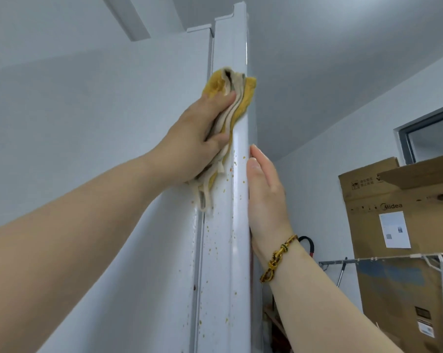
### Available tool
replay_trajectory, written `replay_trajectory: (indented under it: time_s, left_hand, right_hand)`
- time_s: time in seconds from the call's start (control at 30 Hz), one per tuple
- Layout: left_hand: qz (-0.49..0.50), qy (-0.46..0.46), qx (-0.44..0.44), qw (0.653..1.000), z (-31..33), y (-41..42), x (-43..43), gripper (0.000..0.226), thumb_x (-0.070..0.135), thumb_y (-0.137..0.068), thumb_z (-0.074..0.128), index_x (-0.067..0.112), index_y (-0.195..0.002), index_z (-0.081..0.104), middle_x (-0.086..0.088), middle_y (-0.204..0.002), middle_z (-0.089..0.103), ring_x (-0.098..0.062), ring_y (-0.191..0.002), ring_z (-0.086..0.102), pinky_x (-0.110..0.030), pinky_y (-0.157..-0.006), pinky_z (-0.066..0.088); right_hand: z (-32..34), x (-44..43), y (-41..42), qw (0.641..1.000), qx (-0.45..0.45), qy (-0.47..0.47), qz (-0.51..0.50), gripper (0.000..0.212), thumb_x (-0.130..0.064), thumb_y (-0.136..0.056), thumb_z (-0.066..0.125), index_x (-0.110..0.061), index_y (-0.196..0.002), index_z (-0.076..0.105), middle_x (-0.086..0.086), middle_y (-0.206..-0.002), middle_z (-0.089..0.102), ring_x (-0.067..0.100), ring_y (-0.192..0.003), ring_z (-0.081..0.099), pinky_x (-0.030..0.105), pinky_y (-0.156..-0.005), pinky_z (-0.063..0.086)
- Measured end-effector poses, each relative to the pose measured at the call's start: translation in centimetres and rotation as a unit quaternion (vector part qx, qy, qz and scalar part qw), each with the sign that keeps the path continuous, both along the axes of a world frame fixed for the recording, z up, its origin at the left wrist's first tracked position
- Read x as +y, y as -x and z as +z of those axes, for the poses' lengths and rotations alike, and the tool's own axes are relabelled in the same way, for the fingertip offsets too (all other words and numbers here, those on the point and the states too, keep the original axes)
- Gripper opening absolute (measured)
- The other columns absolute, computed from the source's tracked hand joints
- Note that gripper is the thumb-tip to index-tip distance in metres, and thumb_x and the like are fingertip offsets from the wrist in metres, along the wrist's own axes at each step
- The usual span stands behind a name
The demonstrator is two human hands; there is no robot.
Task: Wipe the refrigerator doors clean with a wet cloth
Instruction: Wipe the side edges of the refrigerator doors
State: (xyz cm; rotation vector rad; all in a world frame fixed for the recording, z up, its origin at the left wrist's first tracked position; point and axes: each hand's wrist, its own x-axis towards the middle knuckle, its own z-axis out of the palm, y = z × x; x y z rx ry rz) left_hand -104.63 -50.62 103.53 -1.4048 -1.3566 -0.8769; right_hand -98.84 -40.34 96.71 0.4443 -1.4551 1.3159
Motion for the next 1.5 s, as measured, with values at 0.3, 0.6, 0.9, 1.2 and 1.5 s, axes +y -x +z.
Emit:
replay_trajectory:
  time_s: [0.3,0.6,0.9,1.2,1.5]
  left_hand:
    - [0.061,0.022,0.015,0.998,0.6,0.0,-1.7,0.056,0.003,-0.085,0.054,0.025,-0.135,0.040,0.019,-0.126,0.036,0.007,-0.115,0.031,0.012,-0.083,0.015]
    - [-0.017,0.019,0.069,0.997,-9.0,1.8,-0.8,0.055,0.028,-0.076,0.042,0.032,-0.130,0.033,0.018,-0.131,0.029,0.004,-0.130,0.014,-0.002,-0.106,0.008]
    - [0.014,-0.012,-0.035,0.999,-0.6,0.3,-0.3,0.054,0.003,-0.088,0.052,0.025,-0.135,0.040,0.019,-0.122,0.032,0.008,-0.114,0.025,0.015,-0.082,0.009]
    - [0.124,-0.050,-0.059,0.989,9.7,-1.2,0.3,0.052,0.020,-0.095,0.039,0.032,-0.143,0.022,0.001,-0.150,0.028,-0.020,-0.137,0.027,-0.019,-0.107,0.017]
    - [0.106,-0.090,-0.077,0.987,12.7,-1.3,1.5,0.057,0.019,-0.088,0.036,0.034,-0.142,0.025,0.003,-0.146,0.036,-0.023,-0.132,0.035,-0.033,-0.112,0.024]
  right_hand:
    - [-0.2,0.1,0.3,1.000,-0.008,-0.010,-0.014,0.039,-0.028,-0.096,0.039,-0.026,-0.136,0.040,-0.010,-0.139,0.045,0.007,-0.127,0.042,0.036,-0.110,0.033]
    - [-0.8,1.1,0.8,0.997,-0.027,-0.071,-0.020,0.041,-0.037,-0.097,0.035,-0.033,-0.138,0.034,-0.009,-0.145,0.037,0.008,-0.134,0.033,0.038,-0.114,0.026]
    - [-0.9,1.1,0.9,0.997,-0.029,-0.072,-0.024,0.042,-0.031,-0.099,0.029,-0.035,-0.140,0.027,-0.017,-0.146,0.031,0.002,-0.134,0.030,0.035,-0.115,0.024]
    - [-1.0,0.9,0.2,0.993,-0.049,-0.105,-0.021,0.052,-0.033,-0.095,0.036,-0.034,-0.144,0.016,-0.025,-0.148,0.017,-0.011,-0.133,0.016,0.014,-0.110,0.015]
    - [-0.9,1.1,0.4,0.993,-0.047,-0.111,-0.014,0.054,-0.034,-0.094,0.039,-0.036,-0.143,0.015,-0.025,-0.148,0.014,-0.010,-0.135,0.011,0.018,-0.113,0.011]
